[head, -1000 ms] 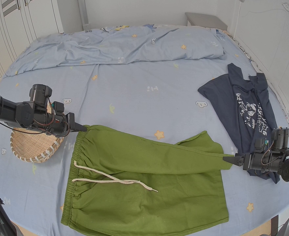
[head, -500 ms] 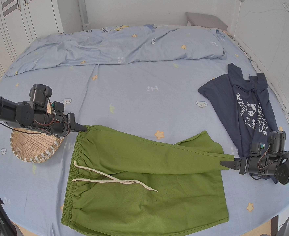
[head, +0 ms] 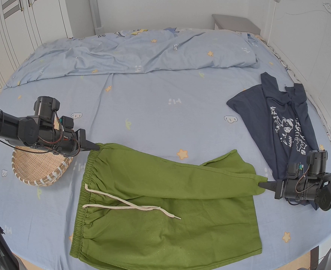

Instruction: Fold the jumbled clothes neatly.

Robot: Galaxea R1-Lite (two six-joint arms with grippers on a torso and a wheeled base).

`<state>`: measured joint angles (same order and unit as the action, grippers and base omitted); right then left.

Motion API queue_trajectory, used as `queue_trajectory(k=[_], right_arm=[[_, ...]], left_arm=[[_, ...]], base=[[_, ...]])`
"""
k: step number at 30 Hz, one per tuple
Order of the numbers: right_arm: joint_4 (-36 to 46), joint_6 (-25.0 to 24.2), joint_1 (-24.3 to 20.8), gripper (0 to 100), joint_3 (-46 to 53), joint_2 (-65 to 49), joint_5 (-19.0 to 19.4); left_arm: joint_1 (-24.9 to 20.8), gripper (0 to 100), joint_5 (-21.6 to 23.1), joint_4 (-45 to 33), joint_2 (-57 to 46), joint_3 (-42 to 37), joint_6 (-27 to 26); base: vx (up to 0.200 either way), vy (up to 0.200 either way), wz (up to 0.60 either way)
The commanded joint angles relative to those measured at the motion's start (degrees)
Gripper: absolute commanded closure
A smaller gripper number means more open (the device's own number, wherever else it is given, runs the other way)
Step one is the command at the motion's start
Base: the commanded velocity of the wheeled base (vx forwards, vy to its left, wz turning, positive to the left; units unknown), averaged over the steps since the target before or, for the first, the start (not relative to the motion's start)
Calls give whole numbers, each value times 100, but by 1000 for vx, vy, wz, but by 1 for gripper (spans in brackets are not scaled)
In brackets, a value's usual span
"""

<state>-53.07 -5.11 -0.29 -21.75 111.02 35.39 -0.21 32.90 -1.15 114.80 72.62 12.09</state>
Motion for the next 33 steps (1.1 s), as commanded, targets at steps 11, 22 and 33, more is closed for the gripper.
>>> queue_trajectory(k=[11,22,33], right_arm=[[1896,-104,-357,100,-1253,-1548,-287],[3549,-96,-823,100,-3433,-1425,-876],[4111,-104,-1228,100,-3907,-1548,-1359]], left_arm=[[3,100,6,-8,-590,-213,12],[276,100,-12,35,-845,-354,-14],[328,100,-38,554,-854,-644,-14]], base=[[0,0,0],[0,0,0],[0,0,0]])
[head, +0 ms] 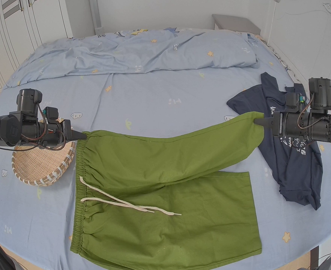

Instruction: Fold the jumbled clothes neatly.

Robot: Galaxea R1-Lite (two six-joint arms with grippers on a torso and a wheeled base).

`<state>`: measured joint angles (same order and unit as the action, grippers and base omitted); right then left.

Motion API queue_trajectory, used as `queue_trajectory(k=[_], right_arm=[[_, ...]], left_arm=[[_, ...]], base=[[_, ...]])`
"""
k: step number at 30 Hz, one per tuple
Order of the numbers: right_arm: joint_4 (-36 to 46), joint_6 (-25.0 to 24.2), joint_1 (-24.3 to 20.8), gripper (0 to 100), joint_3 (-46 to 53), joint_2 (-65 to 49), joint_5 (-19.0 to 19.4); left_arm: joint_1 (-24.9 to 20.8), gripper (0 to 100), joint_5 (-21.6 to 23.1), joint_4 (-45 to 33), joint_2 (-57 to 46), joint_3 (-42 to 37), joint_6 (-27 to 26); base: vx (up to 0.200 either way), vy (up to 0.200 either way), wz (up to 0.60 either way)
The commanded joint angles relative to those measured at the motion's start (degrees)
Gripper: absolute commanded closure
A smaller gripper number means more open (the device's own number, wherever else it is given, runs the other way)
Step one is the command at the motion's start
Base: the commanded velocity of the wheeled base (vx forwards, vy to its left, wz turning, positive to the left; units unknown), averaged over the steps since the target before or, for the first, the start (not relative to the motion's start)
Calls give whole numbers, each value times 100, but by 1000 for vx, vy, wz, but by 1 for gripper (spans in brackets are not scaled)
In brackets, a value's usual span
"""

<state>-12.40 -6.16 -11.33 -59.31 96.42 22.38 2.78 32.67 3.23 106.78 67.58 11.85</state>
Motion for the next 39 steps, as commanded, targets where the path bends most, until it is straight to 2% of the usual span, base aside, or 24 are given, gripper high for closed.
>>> queue_trajectory(k=[1,6,8,16,25,33,39], right_arm=[[44,0,-124,100,-151,-88,-59],[211,-17,-142,100,-353,141,-252],[378,-26,-344,100,-151,-167,-366],[695,-96,-757,100,262,-1090,-401],[835,-219,-1038,100,842,-1635,-559],[721,-228,-854,100,956,-1494,-542],[53,-219,-643,100,701,-747,-516]], left_arm=[[30,100,-15,116,-52,-140,10],[118,100,-33,327,-61,-290,2],[144,100,-24,354,-61,-307,-25],[118,100,-15,442,-25,-334,28],[135,100,29,442,-34,-325,37],[135,100,29,442,-43,-334,28],[135,100,-15,477,-8,-334,28]], base=[[0,0,0],[0,0,0],[0,0,0],[0,0,0],[0,0,0],[0,0,0],[0,0,0]])
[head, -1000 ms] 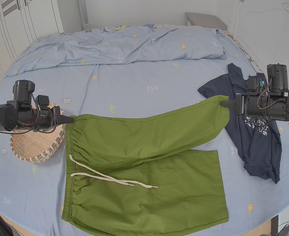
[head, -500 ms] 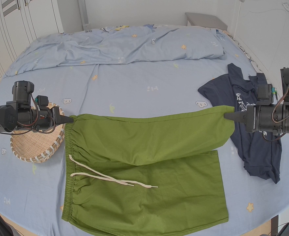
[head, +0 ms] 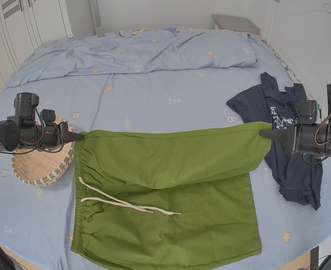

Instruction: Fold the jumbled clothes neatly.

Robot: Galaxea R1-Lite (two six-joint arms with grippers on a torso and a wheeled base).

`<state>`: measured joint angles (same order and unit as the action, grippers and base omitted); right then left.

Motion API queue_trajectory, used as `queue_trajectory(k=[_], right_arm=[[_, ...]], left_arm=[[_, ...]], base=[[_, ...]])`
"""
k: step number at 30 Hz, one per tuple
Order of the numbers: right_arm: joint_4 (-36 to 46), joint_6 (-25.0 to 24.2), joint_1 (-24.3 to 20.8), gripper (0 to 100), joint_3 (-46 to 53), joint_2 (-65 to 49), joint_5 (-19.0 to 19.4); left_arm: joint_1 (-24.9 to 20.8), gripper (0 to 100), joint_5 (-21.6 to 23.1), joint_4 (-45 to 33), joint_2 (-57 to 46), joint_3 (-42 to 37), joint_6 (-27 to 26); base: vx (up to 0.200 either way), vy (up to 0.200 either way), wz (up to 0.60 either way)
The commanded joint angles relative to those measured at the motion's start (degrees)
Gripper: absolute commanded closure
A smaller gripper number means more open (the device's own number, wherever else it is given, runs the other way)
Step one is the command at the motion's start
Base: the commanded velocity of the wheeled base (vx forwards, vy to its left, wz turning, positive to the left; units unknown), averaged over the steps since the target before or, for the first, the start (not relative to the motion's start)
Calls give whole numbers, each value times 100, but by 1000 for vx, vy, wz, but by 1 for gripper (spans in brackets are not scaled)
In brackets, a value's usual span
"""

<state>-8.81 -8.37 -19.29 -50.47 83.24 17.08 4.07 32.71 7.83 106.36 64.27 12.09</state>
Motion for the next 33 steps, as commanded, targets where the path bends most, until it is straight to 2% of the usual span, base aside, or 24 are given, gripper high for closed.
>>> queue_trajectory(k=[1,8,13,29,33], right_arm=[[-375,3,162,100,-253,720,-3],[-437,29,223,100,-807,1379,6],[-701,20,478,100,-1299,1845,15],[-718,99,839,100,-2731,3225,24],[-683,99,927,100,-3206,3612,24]], left_arm=[[15,100,-19,17,42,7,4],[23,100,-36,290,86,-2,4],[67,100,-28,764,236,-64,21],[155,100,-36,1713,781,-125,12],[138,100,-36,2109,956,-55,171]], base=[[0,0,0],[0,0,0],[0,0,0],[0,0,0],[0,0,0]])
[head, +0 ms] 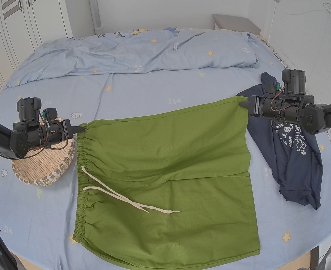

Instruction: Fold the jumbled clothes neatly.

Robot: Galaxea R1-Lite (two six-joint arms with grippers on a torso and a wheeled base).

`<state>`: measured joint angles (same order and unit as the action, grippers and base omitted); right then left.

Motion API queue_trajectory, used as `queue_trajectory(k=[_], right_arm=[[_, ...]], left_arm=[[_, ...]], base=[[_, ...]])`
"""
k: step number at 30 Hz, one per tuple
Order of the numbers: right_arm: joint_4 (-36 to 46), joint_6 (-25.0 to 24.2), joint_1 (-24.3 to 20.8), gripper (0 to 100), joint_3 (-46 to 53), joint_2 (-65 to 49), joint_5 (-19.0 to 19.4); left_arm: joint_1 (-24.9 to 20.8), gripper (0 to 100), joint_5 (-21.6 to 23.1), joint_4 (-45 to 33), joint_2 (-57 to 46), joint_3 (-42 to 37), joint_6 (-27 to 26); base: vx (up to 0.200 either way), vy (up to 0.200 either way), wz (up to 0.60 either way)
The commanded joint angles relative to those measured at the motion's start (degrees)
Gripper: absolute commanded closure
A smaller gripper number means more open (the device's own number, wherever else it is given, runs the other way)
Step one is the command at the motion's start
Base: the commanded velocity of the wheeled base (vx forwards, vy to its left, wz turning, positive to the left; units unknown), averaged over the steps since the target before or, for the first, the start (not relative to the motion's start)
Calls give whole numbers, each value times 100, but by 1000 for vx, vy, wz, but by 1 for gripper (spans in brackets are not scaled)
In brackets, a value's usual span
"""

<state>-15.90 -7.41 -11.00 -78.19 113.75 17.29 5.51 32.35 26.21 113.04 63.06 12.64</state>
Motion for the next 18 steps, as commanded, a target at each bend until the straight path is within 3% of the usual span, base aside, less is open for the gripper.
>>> queue_trajectory(k=[1,6,18], right_arm=[[25,3,124,100,-495,604,3],[43,-6,159,100,-750,842,-6],[69,-23,221,100,-1330,1387,-50]], left_arm=[[-6,100,-1,376,315,66,160],[3,100,-19,983,508,127,423],[3,100,-186,1290,807,215,450]], base=[[0,0,0],[0,0,0],[0,0,0]])
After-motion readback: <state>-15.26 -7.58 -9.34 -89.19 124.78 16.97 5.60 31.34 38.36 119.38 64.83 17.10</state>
